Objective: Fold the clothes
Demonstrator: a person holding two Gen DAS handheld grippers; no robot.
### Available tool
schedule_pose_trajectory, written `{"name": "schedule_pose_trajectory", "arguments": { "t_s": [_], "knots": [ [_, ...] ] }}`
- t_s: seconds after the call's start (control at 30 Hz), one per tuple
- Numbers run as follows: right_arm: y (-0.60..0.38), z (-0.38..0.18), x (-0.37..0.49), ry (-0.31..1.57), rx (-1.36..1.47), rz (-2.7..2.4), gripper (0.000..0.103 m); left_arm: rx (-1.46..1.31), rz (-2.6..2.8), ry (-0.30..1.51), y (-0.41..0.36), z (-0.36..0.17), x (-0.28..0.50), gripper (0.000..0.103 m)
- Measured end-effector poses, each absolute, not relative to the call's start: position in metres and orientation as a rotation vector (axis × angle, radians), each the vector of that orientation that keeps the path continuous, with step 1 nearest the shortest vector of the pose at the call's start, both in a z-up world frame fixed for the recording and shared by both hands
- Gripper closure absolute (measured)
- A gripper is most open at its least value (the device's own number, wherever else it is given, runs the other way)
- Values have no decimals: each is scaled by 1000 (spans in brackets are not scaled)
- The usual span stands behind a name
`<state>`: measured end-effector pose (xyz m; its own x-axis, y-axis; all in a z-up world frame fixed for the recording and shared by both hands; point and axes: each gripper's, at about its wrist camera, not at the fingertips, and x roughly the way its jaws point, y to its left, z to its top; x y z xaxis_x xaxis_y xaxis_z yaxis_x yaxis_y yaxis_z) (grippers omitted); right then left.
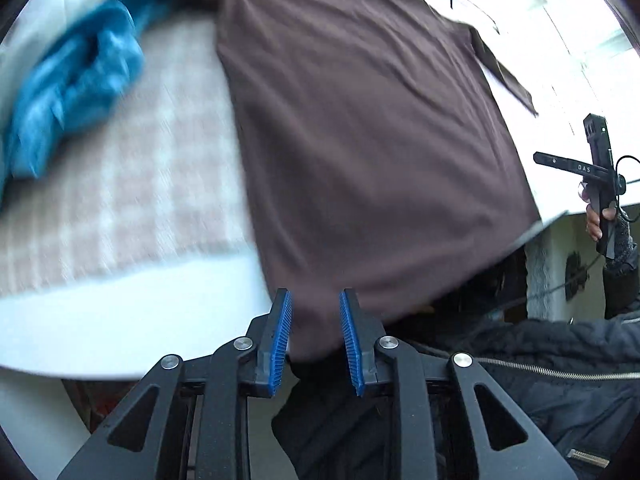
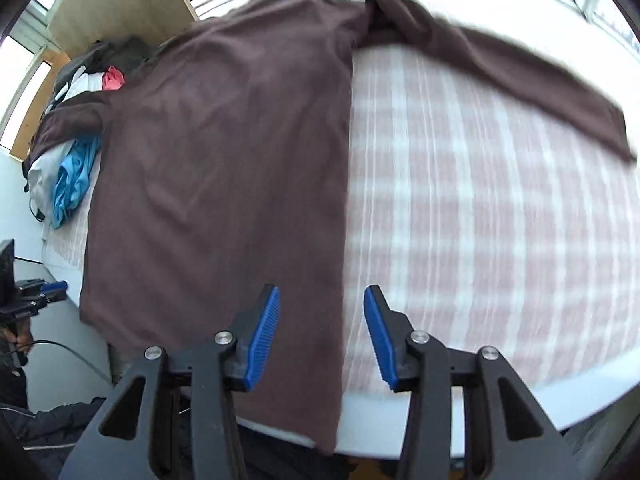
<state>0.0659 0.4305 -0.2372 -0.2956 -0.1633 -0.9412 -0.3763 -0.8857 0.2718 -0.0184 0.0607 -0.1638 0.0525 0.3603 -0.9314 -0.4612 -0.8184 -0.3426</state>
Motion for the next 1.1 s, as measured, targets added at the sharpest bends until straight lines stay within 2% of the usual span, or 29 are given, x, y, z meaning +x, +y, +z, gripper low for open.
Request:
{"name": "schedule_pose_trajectory", "arguments": {
  "t_s": [0.2,0.43,0.67,0.77,0.83,0.9,1.03,1.1],
  "knots": [
    [405,-264,108,719,-1782,2208,59,-1766,1834,104,46,-177,4,75],
    [383,-262,105,541,-1784,2233,60,-1635,1932,202,53,-158,10,77],
    [378,-249,89,465,-1772,2284,60,-1571,1896,151,75,-160,0,77],
    [379,-257,84,445,-1823,2262,67,-1661,1870,240,73,-175,3,82],
    [381,-261,83,415,-1864,2237,67,-1678,1857,249,61,-173,9,84],
    [383,-260,83,384,-1939,2187,67,-1735,1841,234,48,-166,11,85],
    [391,-209,67,493,-1879,2320,67,-1708,1978,192,11,-111,-21,85],
    [391,-170,47,523,-1785,2448,67,-1663,2082,140,-12,-77,-45,76]
  ]
}}
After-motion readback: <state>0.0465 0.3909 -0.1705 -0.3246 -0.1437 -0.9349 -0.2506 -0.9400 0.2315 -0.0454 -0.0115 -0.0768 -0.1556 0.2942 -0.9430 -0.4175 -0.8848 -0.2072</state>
